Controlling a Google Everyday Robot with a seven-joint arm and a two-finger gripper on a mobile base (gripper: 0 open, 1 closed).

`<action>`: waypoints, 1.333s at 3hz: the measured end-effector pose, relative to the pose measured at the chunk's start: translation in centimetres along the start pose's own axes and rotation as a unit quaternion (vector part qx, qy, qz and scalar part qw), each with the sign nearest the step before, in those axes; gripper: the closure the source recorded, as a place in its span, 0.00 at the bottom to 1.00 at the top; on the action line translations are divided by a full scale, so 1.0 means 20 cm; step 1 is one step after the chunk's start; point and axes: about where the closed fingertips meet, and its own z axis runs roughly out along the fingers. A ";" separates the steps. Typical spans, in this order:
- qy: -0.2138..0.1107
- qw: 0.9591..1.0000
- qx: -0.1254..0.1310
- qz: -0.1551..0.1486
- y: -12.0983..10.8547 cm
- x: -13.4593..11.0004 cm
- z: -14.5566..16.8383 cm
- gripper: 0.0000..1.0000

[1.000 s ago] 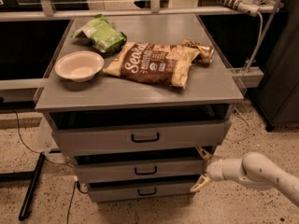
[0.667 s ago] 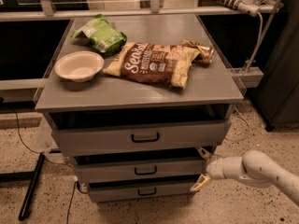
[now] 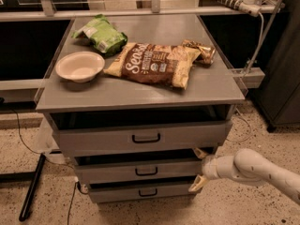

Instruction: Open middle drawer

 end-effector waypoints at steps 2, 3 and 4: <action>0.110 0.993 -0.016 -0.049 0.02 0.01 0.06 0.00; 0.108 0.993 -0.016 -0.049 0.03 0.01 0.07 0.00; 0.096 0.994 -0.028 -0.033 0.05 0.05 0.12 0.00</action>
Offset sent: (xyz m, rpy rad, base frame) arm 0.0032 0.0023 -0.0105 -0.3331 -0.0299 -0.0340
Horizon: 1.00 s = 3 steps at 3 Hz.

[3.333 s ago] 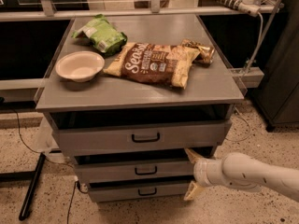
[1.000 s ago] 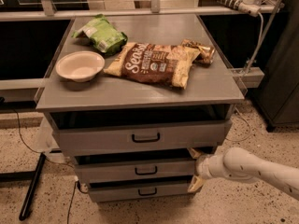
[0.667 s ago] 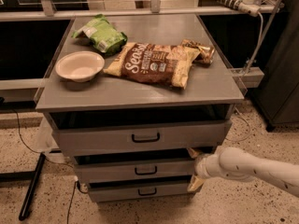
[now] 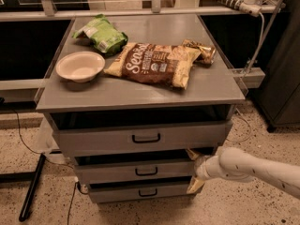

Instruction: Open middle drawer

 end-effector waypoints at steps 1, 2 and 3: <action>-0.008 1.000 -0.009 0.015 0.02 0.04 0.06 0.00; -0.008 1.000 -0.009 0.015 0.03 0.04 0.06 0.19; -0.008 1.000 -0.009 0.015 0.02 0.04 0.06 0.42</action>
Offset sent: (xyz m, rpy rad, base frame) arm 0.0013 -0.0005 -0.0129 0.0192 0.0271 -0.0067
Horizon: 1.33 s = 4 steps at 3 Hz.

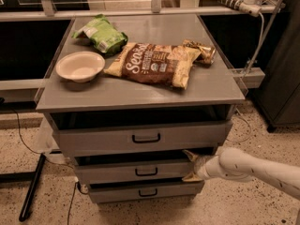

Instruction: Open middle drawer

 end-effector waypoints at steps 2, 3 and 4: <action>0.000 1.000 0.000 0.000 -0.03 -0.04 -0.06 0.88; 0.000 1.000 0.000 0.000 -0.04 -0.05 -0.07 1.00; 0.000 1.000 0.000 0.000 -0.04 -0.05 -0.07 0.81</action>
Offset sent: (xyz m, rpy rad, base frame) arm -0.1171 -0.0373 0.0446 0.1685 0.0220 0.1236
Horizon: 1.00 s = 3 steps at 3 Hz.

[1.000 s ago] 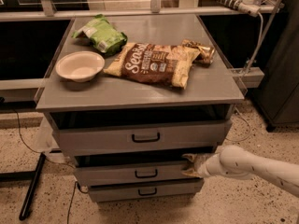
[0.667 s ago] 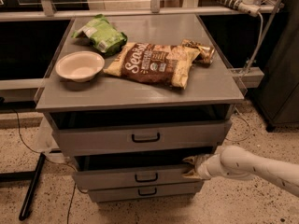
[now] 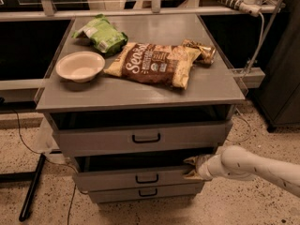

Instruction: Open middle drawer

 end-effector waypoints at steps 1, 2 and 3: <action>0.000 1.000 0.000 0.000 0.00 0.00 0.00 0.58; -0.008 1.000 -0.004 0.005 0.00 0.00 0.00 0.35; -0.048 0.999 -0.018 0.009 0.10 0.05 -0.03 0.12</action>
Offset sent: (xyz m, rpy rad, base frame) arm 0.0024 -0.0031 0.0035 0.0365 0.0232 0.0020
